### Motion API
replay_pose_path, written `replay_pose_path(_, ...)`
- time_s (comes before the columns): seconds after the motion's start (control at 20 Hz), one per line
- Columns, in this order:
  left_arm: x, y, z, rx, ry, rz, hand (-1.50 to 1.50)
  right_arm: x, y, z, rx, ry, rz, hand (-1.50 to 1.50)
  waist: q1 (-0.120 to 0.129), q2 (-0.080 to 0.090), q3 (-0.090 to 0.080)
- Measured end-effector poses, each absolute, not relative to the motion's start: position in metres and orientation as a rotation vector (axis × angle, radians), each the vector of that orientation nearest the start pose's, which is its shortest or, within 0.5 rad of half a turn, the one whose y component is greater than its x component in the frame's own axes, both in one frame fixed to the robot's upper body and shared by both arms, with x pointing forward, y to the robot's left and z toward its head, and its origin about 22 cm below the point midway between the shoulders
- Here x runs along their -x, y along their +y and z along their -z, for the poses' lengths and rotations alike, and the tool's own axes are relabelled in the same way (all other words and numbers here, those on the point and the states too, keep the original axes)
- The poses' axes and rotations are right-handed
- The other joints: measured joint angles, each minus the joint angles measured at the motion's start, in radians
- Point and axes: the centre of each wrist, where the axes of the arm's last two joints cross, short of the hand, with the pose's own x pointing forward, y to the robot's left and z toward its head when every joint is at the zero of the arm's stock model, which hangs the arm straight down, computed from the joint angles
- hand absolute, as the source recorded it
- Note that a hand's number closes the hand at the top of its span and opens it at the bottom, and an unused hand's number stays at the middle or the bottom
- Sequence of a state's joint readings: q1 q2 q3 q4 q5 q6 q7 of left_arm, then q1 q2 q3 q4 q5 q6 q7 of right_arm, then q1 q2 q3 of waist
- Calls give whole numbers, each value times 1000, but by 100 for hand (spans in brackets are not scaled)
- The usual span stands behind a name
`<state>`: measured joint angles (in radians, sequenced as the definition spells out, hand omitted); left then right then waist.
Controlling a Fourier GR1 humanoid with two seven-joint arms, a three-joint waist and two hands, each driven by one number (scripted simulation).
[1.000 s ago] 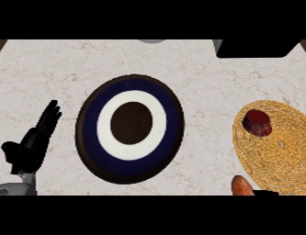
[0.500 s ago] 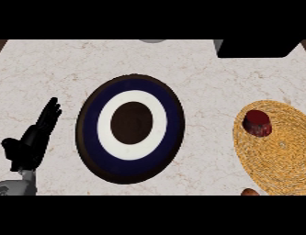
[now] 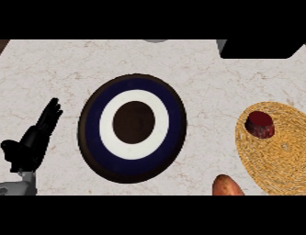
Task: Pick the sweet potato from the placemat and place it in the plate
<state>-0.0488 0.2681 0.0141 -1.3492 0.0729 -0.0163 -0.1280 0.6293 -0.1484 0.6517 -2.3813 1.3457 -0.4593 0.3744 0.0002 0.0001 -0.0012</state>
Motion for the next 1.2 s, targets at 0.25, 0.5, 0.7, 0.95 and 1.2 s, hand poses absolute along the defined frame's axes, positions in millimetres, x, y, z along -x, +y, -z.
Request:
replay_pose_path(0.25,-257,302,16,-146,-1523,151,0,-102,-140,-125,1040,-1733,-454,150,7,2,0)
replay_pose_path(0.5,-260,296,23,-147,-1523,148,0,-134,-103,-128,974,-1748,-482,150,11,3,0)
replay_pose_path(0.7,-259,296,18,-149,-1520,155,0,-164,-74,-123,940,-1754,-497,150,16,3,0)
replay_pose_path(0.95,-259,301,20,-142,-1524,157,0,-209,-41,-122,919,-1750,-519,150,20,3,0)
replay_pose_path(1.2,-255,297,16,-135,-1530,163,0,-237,-26,-119,872,-1745,-407,-150,30,4,1)
